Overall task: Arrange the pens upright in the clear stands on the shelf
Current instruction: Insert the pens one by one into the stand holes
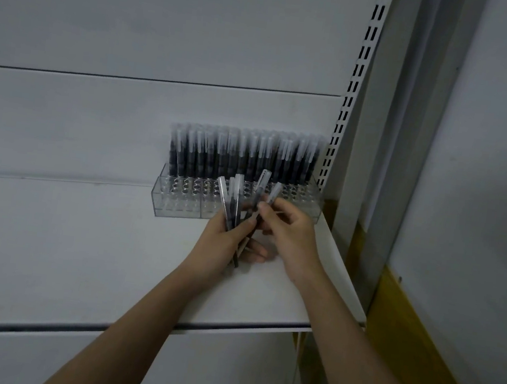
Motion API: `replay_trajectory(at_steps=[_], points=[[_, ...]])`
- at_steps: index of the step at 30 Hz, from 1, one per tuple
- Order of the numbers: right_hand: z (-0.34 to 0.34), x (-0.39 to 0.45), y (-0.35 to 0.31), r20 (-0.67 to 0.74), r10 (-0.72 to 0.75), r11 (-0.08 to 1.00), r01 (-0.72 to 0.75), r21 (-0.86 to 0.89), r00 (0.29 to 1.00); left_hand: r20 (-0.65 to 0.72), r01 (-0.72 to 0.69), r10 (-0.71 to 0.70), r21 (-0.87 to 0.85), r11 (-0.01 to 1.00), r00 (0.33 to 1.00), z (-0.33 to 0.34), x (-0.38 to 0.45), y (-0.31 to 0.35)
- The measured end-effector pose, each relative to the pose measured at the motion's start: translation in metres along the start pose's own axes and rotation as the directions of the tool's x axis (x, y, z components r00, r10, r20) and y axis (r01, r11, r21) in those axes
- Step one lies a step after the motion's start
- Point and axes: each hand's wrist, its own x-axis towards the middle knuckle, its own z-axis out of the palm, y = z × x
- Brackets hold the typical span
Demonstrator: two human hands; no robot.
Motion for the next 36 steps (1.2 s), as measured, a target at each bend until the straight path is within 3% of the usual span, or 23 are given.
replay_trajectory(at_steps=[7, 14, 24, 29, 36], points=[[-0.003, 0.007, 0.002, -0.121, 0.029, 0.991, -0.013, 0.131, 0.992, -0.010, 0.014, -0.014, 0.001, 1.000, 1.000, -0.001, 0.000, 0.000], [-0.023, 0.027, -0.016, -0.219, 0.005, 0.998, 0.010, 0.068, 0.976, -0.030, 0.032, -0.034, -0.057, 0.998, 0.999, 0.003, -0.001, 0.002], [-0.063, 0.073, -0.064, -0.279, -0.329, 0.910, 0.224, -0.349, 0.902, -0.024, 0.035, -0.037, -0.054, 0.998, 0.999, 0.001, -0.001, 0.002], [-0.068, 0.084, -0.063, -0.254, -0.376, 0.860, 0.234, -0.454, 0.891, -0.024, 0.033, -0.035, -0.062, 0.998, 0.999, 0.001, -0.002, 0.002], [-0.068, 0.083, -0.040, -0.145, -0.330, 0.796, 0.192, -0.575, 0.933, -0.020, 0.033, -0.035, -0.054, 0.998, 0.999, 0.001, -0.001, 0.002]])
